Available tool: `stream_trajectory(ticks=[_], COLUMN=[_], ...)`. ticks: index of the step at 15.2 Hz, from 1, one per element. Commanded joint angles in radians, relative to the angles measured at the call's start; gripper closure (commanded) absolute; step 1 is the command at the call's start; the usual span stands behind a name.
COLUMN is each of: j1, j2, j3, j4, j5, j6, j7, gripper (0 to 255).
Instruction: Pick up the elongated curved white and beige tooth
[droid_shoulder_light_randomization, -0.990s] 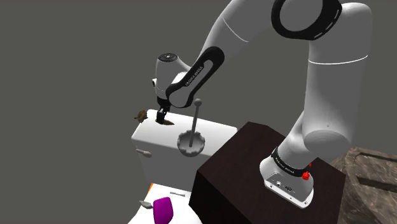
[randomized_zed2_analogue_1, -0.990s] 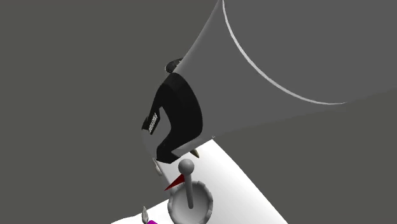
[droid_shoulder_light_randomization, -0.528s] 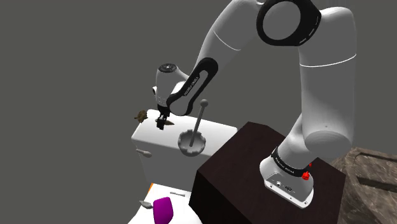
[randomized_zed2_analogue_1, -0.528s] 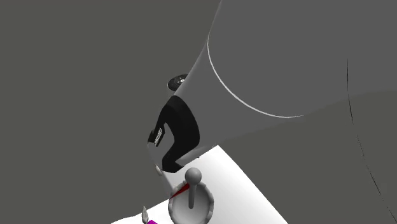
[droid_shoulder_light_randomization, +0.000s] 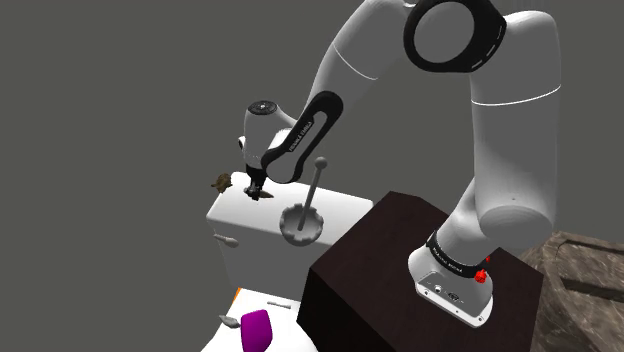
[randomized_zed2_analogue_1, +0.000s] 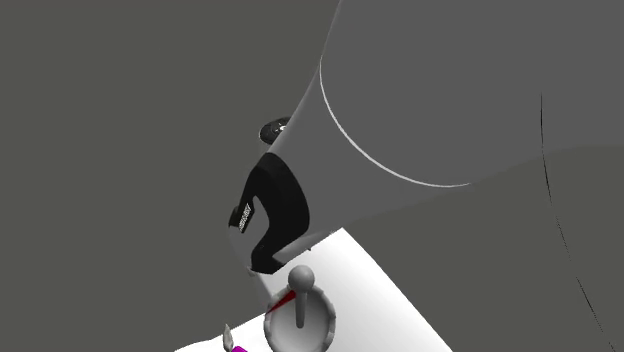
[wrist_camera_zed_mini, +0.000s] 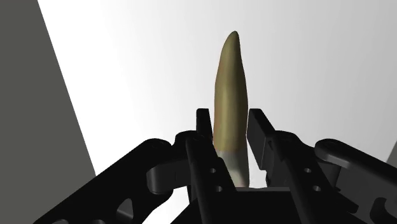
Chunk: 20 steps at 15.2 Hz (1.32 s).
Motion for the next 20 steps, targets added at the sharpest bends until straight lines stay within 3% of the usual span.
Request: stream_trajectory(ticks=[1, 20], j1=[-0.002, -0.050], j2=[0.004, -0.173], j3=[-0.006, 0.053], j4=[-0.004, -0.026], j5=[-0.001, 0.064], j6=[0.000, -0.155], j7=[0.001, -0.060], gripper=[255, 255])
